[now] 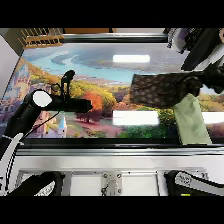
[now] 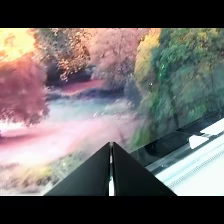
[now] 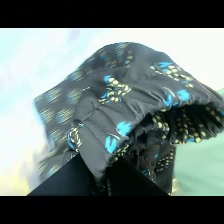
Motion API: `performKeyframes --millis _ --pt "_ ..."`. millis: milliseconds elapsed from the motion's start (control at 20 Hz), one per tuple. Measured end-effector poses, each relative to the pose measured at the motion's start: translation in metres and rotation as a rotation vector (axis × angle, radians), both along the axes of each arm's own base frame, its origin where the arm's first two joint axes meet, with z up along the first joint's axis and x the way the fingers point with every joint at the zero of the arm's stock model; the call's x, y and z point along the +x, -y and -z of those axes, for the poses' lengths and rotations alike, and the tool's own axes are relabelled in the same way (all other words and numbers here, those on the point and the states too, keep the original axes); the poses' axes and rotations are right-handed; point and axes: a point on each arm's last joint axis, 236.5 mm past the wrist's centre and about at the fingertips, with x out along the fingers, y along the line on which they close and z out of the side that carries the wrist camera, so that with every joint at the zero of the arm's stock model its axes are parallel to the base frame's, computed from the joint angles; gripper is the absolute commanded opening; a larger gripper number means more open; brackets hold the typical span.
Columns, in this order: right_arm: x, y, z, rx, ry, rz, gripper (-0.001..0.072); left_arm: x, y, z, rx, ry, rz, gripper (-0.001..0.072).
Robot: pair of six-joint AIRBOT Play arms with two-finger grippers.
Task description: Fold the clothes and pants, and hang the long-sleeved shirts on hangers.
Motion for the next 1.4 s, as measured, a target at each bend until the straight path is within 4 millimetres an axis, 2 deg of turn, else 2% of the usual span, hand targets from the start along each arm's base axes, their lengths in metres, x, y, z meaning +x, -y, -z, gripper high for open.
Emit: performKeyframes --millis 150,300,400,650,900,950,1000,1050,1150,1250,1400 --pt "-0.039 0.037 -0.008 -0.012 -0.024 0.161 0.0005 0.001 0.000 0.000 0.000 0.004 -0.003 0.0008" --pt "-0.086 0.046 0.010 -0.005 -0.110 0.299 0.0005 -0.001 -0.001 0.006 0.003 -0.009 -0.005 0.0008" --pt "-0.117 0.036 0.033 0.021 -0.182 0.352 0.0005 -0.006 -0.002 0.015 0.009 -0.031 -0.005 0.0008" --pt "-0.187 -0.004 0.094 0.101 -0.357 0.412 0.0005 -0.021 -0.006 0.039 0.024 -0.092 -0.005 0.0008" --pt "-0.235 -0.024 0.127 0.102 -0.481 0.451 0.0022 -0.029 -0.008 0.050 0.032 -0.125 -0.003 0.0008" --pt "-0.241 -0.026 0.131 0.098 -0.499 0.450 0.0112 -0.030 -0.008 0.051 0.033 -0.126 -0.003 0.0008" --pt "-0.245 -0.028 0.133 0.093 -0.514 0.443 0.0372 -0.030 -0.008 0.051 0.033 -0.127 -0.004 0.0008" --pt "-0.249 -0.029 0.135 0.076 -0.528 0.424 0.0562 -0.030 -0.008 0.051 0.033 -0.127 -0.004 0.0008" --pt "-0.253 -0.030 0.136 0.031 -0.539 0.370 0.0586 -0.030 -0.008 0.052 0.033 -0.127 -0.005 0.0008" --pt "-0.249 -0.024 0.125 -0.056 -0.518 0.295 0.0586 -0.030 -0.008 0.052 0.033 -0.127 -0.004 0.0008" --pt "-0.220 -0.013 0.075 -0.218 -0.377 0.177 0.0586 -0.029 -0.008 0.050 0.034 -0.121 0.000 0.0008"
